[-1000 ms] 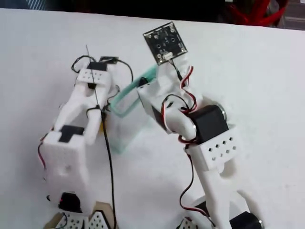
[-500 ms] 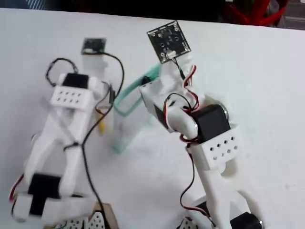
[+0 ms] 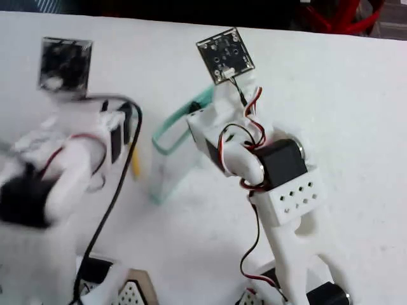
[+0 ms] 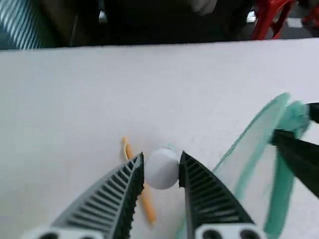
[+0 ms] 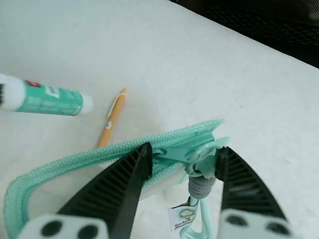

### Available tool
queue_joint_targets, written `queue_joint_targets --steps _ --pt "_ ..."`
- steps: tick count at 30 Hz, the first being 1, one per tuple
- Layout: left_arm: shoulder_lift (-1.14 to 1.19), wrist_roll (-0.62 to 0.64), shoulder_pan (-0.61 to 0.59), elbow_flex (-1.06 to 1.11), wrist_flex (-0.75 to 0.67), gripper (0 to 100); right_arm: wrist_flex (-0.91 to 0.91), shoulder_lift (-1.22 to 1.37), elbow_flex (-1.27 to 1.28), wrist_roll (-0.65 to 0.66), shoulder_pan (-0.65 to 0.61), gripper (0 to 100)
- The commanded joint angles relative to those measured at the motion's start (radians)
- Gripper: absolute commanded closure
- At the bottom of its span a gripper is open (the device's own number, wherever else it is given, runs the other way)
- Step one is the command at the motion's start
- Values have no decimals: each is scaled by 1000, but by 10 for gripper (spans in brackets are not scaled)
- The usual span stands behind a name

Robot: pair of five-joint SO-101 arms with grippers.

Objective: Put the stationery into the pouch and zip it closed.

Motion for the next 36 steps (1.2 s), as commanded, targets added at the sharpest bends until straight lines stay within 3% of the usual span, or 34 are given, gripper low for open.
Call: queue_joint_targets --steps 1,9,16,21,25,31,36 --pt "13 -14 85 -241 84 906 -1 15 43 -8 10 794" --pt "251 28 251 -669 215 906 1 12 43 -8 16 794" --pt "383 5 283 -973 305 906 -1 16 43 -8 13 794" --pt "297 6 348 -954 304 906 -1 19 43 -8 12 794" --pt "229 8 386 -749 301 906 -1 19 43 -8 10 794" --pt "157 -48 378 -586 298 906 -1 19 43 -8 10 794" --pt "151 -49 291 -517 292 906 -1 19 43 -8 15 794"
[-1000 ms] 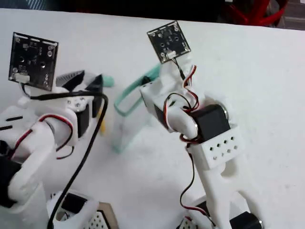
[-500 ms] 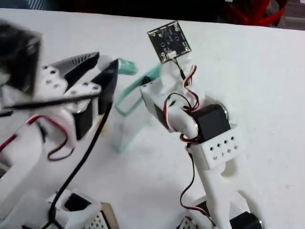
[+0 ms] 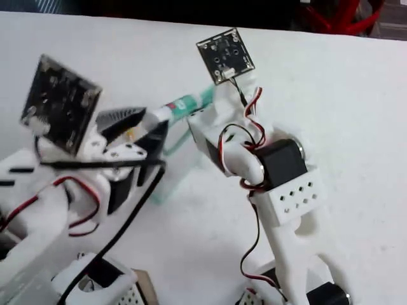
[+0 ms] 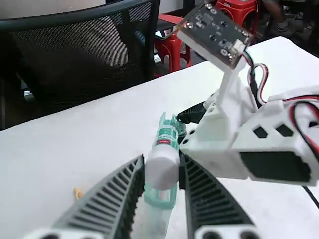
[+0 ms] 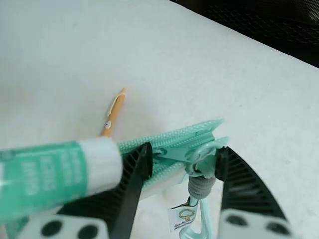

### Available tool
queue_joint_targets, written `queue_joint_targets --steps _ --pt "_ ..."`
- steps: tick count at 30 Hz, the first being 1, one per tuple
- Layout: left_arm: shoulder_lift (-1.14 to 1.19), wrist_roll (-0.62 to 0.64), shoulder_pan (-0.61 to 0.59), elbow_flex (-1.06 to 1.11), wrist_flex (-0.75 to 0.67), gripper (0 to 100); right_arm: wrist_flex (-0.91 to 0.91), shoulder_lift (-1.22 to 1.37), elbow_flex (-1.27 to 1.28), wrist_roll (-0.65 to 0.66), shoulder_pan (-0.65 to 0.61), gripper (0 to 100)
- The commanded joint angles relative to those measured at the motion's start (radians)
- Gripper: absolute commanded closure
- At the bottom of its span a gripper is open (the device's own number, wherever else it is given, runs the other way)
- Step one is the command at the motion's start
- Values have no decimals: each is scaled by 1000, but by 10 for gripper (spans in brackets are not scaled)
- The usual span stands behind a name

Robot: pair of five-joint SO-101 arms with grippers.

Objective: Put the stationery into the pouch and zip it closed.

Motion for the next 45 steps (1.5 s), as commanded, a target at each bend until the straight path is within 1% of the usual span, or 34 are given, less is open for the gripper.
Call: queue_joint_targets --steps 1,3,9,14,22,26,29,31,33,36,41,45 --pt "-2 -8 -47 72 -11 908 -1 19 40 -8 15 794" --pt "-8 -8 -44 114 -11 909 -1 19 40 -8 15 794" --pt "-122 -9 -45 124 -20 906 -1 19 40 -8 10 794" --pt "-113 -9 -44 195 -25 906 -1 19 40 -8 10 794" --pt "-111 -8 -42 204 -34 906 -2 19 46 -8 7 794" --pt "-110 -8 -44 212 -61 906 -13 19 52 -8 7 794" --pt "-110 -8 -45 295 -126 905 -13 16 52 -8 7 794" --pt "-110 -8 -50 381 -175 880 -12 16 52 -8 8 794" --pt "-114 -8 -50 446 -204 820 -12 18 52 -8 8 794" --pt "-119 -8 -51 465 -215 755 -13 19 52 -8 8 794" --pt "-114 -8 -56 427 -216 753 -13 19 52 -8 12 794" --pt "-120 -8 -142 353 -201 749 -15 16 61 -8 13 794"
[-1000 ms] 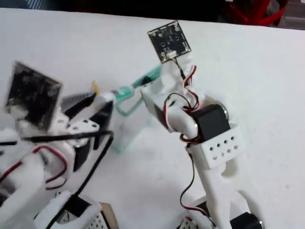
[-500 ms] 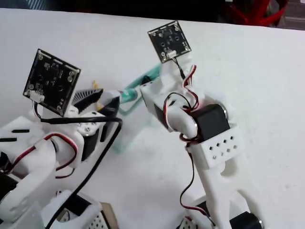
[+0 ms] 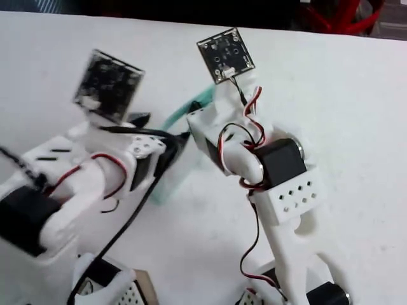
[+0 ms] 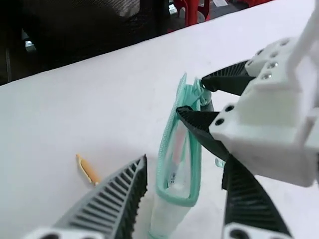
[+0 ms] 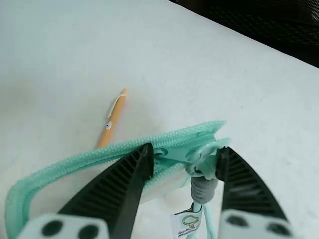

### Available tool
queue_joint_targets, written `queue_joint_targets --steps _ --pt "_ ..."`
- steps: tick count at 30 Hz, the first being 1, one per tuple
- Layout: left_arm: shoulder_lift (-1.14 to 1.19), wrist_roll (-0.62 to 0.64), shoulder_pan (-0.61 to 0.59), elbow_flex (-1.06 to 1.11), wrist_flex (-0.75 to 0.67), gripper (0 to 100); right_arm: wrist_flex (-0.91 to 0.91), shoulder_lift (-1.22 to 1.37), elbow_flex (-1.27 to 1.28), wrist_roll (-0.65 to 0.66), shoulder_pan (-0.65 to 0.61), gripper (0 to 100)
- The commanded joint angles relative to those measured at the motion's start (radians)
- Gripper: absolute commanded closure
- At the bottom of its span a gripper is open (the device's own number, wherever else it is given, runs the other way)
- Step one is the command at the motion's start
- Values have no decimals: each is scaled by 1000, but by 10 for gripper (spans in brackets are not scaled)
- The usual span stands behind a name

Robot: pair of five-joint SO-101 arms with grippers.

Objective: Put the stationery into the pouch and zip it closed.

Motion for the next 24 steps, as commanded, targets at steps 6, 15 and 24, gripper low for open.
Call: queue_joint_targets --steps 6,15,24 --pt "-4 -17 -337 -137 14 748 -38 12 89 -8 5 794" --pt "-4 -75 -498 199 -132 748 -36 12 89 -8 5 794" --pt "-2 -21 -506 597 -428 749 -36 12 89 -8 5 794"
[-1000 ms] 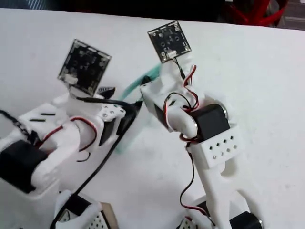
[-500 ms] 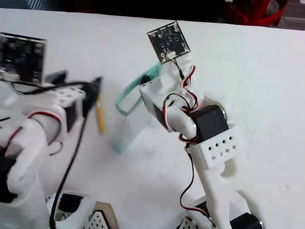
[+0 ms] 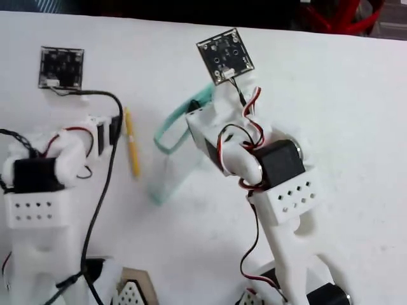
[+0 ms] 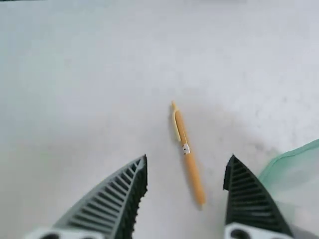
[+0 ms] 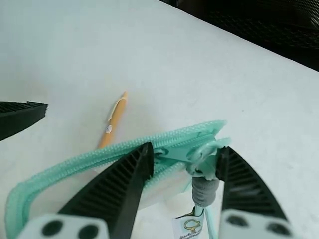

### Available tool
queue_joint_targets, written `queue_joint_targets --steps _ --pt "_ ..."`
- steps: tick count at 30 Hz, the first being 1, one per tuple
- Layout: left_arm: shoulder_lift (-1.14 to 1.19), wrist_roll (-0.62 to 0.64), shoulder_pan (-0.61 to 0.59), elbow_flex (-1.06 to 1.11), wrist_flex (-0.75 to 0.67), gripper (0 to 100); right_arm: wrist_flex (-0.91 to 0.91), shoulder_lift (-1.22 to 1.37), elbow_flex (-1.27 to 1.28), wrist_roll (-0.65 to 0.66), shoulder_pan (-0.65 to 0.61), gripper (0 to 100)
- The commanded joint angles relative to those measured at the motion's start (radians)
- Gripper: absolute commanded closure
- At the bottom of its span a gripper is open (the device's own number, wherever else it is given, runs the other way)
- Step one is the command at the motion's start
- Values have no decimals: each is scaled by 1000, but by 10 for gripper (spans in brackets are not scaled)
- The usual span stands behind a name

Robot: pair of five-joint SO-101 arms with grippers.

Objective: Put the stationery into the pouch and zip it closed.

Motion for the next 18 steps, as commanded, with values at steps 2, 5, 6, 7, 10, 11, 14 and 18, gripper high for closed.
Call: queue_joint_targets --steps 2,5,6,7,10,11,14,18 --pt "-2 34 -2 66 -95 749 1 12 54 -8 5 794" --pt "8 35 -2 71 -100 749 1 12 54 -8 5 794" --pt "31 37 -2 68 -100 749 1 12 54 -8 5 794" --pt "67 37 -2 61 -101 749 1 12 54 -8 5 794" --pt "242 34 -7 14 -117 749 1 12 54 -8 5 794" --pt "321 35 -8 -23 -112 750 1 12 54 -8 5 794" --pt "570 43 -10 -166 -71 751 1 12 54 -8 5 794" --pt "831 138 -5 -382 -5 750 1 12 54 -8 5 794"
